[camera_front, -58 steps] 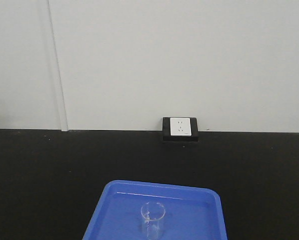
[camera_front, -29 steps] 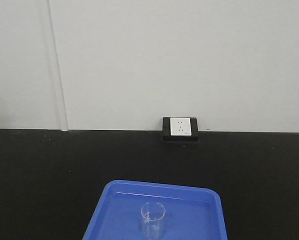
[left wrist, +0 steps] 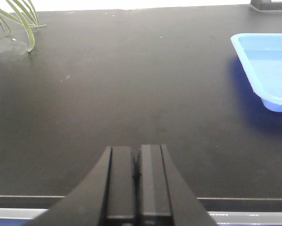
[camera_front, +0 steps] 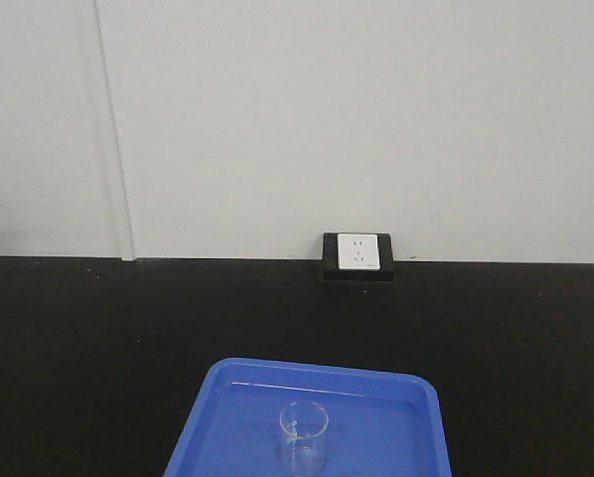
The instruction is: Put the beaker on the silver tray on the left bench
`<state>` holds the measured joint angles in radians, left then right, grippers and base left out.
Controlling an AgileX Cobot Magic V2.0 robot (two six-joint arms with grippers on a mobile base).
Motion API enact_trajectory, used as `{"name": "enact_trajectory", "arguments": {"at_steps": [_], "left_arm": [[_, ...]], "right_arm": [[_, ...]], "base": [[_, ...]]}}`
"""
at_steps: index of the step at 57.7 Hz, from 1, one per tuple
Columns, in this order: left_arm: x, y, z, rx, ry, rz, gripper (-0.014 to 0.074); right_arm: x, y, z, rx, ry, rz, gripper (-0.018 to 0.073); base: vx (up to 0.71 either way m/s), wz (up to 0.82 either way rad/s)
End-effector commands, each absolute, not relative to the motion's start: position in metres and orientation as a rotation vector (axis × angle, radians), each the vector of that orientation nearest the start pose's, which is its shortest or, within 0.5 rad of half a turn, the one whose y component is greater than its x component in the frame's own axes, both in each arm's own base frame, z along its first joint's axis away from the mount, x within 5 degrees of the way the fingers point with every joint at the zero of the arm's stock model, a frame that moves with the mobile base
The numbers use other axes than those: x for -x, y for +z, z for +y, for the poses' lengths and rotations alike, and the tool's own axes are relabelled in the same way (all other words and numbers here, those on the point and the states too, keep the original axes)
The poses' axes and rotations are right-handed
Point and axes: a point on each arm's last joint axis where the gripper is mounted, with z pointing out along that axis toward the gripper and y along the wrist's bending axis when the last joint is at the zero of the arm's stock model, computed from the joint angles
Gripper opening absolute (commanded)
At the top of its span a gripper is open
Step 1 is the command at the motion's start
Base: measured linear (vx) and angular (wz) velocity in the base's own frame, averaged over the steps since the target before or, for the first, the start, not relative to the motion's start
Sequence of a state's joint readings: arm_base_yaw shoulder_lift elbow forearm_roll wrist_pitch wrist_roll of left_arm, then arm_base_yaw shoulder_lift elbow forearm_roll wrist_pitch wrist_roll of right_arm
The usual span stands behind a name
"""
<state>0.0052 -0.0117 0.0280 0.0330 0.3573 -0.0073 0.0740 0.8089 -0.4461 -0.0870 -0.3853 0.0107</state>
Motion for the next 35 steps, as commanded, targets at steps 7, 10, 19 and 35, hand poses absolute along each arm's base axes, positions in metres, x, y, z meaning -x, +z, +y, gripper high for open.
{"name": "enact_trajectory", "arguments": {"at_steps": [7,10,19,35], "left_arm": [[-0.054,0.171,0.001,-0.012,0.021,1.791,0.0001],[-0.054,0.171,0.001,-0.012,0.021,1.791,0.0001],[-0.054,0.171,0.001,-0.012,0.021,1.791,0.0001],[-0.054,0.171,0.001,-0.012,0.021,1.791,0.0001]], "right_arm": [[-0.21,0.317,0.019,0.145,0.032,1.341,-0.0009],[-0.218,0.311,0.02,0.147,0.036,1.343,-0.0006],[-0.235,0.293,0.022,0.108,0.101,1.393,0.0034],[-0.256,0.26,0.026,0.087,0.179,1.522,0.0335]], "base": [[0.0,0.0],[0.0,0.0],[0.0,0.0],[0.0,0.0]]}}
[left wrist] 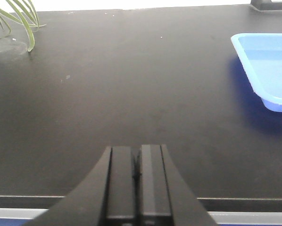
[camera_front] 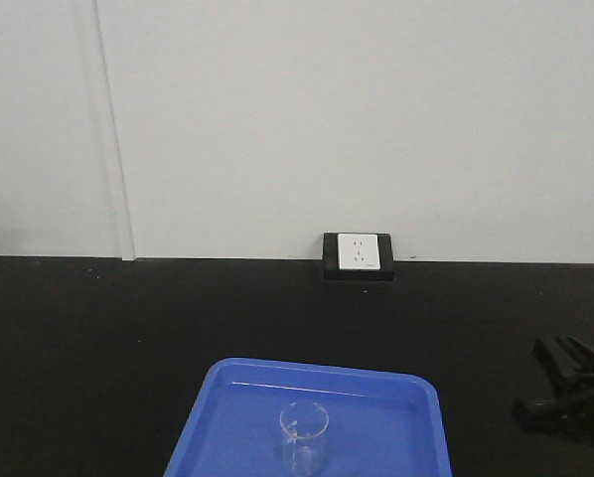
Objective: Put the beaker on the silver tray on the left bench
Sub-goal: 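Lower the open right gripper around the beaker in the blue tray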
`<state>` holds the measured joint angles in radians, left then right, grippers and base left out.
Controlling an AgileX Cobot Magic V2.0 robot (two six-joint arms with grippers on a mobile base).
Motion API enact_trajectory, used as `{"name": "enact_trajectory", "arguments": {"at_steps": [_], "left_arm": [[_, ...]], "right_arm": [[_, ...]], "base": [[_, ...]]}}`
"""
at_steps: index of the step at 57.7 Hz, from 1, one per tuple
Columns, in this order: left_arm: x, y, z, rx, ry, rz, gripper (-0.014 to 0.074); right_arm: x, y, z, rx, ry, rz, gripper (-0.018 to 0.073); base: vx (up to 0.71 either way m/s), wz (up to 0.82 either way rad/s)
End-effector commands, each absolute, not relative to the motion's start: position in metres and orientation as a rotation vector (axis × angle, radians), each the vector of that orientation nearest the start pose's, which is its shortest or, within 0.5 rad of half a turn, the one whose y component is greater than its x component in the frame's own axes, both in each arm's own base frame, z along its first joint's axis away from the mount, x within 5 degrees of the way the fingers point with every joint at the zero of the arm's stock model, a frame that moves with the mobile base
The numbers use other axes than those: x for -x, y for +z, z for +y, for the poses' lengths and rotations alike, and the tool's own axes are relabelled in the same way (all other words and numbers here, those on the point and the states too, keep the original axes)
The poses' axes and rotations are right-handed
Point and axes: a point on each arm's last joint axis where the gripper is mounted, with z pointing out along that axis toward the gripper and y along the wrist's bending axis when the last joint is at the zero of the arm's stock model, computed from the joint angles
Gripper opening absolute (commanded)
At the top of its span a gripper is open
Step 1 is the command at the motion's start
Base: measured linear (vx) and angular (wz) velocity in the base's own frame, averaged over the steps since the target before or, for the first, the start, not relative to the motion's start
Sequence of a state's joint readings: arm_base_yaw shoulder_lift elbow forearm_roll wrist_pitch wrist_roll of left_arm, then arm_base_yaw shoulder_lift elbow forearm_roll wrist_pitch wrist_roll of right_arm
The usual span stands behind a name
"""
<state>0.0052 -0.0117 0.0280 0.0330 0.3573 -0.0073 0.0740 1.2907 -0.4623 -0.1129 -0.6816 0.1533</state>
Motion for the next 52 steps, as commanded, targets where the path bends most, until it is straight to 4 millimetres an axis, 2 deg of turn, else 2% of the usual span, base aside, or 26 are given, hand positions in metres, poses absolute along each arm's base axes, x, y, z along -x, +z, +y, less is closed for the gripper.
{"name": "enact_trajectory", "arguments": {"at_steps": [1,13,21,26,30,41,52], "left_arm": [[-0.054,0.171,0.001,-0.012,0.021,1.791,0.0001],[-0.054,0.171,0.001,-0.012,0.021,1.791,0.0001],[-0.054,0.171,0.001,-0.012,0.021,1.791,0.0001],[-0.054,0.171,0.001,-0.012,0.021,1.791,0.0001],[-0.054,0.171,0.001,-0.012,0.021,1.791,0.0001],[-0.054,0.171,0.001,-0.012,0.021,1.791,0.0001],[-0.054,0.171,0.001,-0.012,0.021,1.791,0.0001]], "right_arm": [[-0.257,0.257,0.027,0.102,0.18,1.526,0.0375],[-0.271,0.239,0.036,0.18,0.23,1.451,0.0729],[-0.275,0.233,0.046,0.185,0.412,1.386,0.0723],[-0.28,0.218,0.059,0.311,0.506,1.462,0.0708],[-0.285,0.2,0.07,0.483,0.555,1.541,0.0688],[-0.301,0.178,0.091,0.648,0.631,1.598,0.0649],[-0.324,0.168,0.123,0.74,0.586,1.718,0.0627]], "base": [[0.0,0.0],[0.0,0.0],[0.0,0.0],[0.0,0.0],[0.0,0.0],[0.0,0.0],[0.0,0.0]]}}
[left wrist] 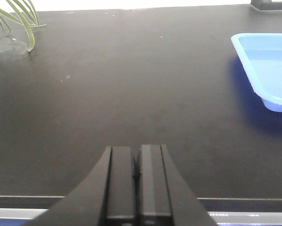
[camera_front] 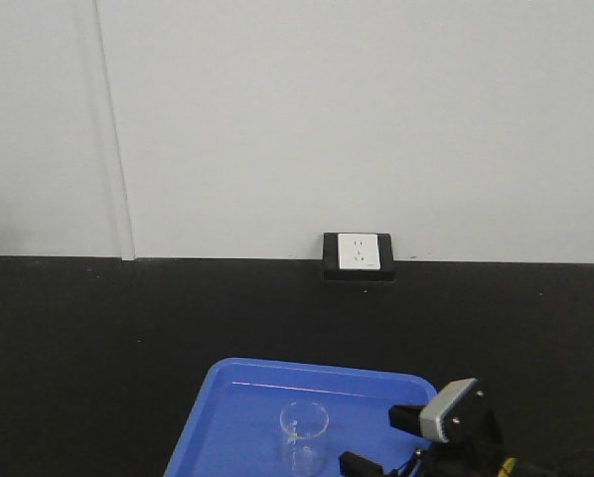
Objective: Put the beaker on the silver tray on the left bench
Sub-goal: 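Lower the open right gripper around the beaker in the blue tray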
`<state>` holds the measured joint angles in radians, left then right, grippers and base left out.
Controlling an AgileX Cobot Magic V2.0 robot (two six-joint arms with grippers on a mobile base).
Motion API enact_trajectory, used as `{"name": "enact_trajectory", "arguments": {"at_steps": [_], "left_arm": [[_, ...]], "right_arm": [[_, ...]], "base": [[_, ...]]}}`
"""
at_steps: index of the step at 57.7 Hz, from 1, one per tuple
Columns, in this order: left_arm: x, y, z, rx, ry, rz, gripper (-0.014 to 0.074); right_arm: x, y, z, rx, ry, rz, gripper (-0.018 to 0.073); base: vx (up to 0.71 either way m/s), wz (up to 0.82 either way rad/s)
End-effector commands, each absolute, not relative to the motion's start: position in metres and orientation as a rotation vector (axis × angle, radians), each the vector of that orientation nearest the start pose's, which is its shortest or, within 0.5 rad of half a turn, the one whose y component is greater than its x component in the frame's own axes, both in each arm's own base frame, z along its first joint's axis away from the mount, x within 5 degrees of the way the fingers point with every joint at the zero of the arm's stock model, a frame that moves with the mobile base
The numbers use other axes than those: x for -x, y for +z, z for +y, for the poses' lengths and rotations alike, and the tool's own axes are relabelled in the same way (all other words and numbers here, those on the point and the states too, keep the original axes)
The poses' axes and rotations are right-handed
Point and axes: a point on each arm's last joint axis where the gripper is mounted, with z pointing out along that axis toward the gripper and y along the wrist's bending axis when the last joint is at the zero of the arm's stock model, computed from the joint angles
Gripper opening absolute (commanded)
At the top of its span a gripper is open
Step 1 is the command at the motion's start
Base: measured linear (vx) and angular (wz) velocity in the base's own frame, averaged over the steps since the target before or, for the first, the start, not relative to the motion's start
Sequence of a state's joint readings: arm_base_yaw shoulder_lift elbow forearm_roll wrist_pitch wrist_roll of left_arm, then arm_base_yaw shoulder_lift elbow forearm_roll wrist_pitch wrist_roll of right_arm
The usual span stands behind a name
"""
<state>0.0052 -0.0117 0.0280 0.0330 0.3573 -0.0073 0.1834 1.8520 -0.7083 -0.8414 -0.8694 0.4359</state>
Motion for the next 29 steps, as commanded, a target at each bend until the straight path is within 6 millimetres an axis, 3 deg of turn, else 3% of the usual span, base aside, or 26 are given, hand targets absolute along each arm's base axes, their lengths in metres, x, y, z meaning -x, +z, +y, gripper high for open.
{"name": "enact_trajectory", "arguments": {"at_steps": [1,29], "left_arm": [[-0.054,0.171,0.001,-0.012,0.021,1.791,0.0001],[-0.054,0.171,0.001,-0.012,0.021,1.791,0.0001]], "right_arm": [[-0.327,0.167,0.124,0.741,0.583,1.729,0.0624],[-0.368,0.136,0.178,0.802,0.707,1.722,0.0593]], "base": [[0.0,0.0],[0.0,0.0]]}}
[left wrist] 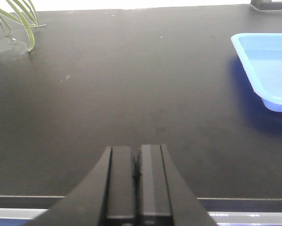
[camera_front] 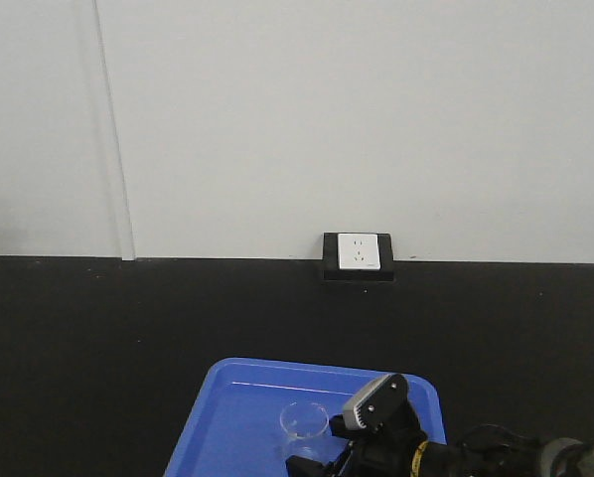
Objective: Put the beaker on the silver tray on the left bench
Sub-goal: 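Lower the open right gripper around the beaker in the blue tray, then close the right gripper on the beaker and lift it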
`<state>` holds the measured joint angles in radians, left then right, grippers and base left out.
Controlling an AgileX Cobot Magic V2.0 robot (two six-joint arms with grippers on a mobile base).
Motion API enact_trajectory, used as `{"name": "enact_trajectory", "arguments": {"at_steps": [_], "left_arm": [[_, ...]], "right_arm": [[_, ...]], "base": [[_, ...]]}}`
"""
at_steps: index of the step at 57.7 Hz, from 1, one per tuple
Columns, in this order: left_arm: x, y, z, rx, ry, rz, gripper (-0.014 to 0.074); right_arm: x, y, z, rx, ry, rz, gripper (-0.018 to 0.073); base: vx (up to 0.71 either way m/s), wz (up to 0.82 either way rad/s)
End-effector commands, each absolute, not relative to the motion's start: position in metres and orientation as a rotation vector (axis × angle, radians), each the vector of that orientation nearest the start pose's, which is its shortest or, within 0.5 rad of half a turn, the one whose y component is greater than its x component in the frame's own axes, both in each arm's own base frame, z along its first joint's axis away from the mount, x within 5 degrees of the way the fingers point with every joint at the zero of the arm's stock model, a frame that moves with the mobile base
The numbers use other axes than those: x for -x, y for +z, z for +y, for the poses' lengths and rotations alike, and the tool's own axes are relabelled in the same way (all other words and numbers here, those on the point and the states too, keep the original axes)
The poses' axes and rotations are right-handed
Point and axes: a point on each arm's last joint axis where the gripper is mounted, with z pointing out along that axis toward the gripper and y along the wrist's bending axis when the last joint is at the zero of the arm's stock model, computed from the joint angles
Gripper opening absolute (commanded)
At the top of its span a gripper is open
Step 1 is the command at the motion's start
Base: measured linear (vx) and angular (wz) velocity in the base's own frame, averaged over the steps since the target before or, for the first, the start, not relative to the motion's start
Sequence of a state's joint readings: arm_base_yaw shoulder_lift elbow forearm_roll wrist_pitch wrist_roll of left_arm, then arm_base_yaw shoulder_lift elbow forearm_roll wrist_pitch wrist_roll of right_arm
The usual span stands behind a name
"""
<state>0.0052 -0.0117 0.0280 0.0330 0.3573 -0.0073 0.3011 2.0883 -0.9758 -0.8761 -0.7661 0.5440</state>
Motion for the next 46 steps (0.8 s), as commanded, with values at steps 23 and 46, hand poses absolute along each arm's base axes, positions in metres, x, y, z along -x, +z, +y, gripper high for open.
{"name": "enact_trajectory", "arguments": {"at_steps": [23,46], "left_arm": [[-0.054,0.171,0.001,-0.012,0.021,1.791,0.0001],[-0.054,0.171,0.001,-0.012,0.021,1.791,0.0001]], "right_arm": [[-0.403,0.13,0.198,0.603,0.772,1.717,0.0361],[-0.4,0.175,0.189,0.547,0.71,1.814,-0.0008]], "base": [[0.0,0.0],[0.0,0.0]]}}
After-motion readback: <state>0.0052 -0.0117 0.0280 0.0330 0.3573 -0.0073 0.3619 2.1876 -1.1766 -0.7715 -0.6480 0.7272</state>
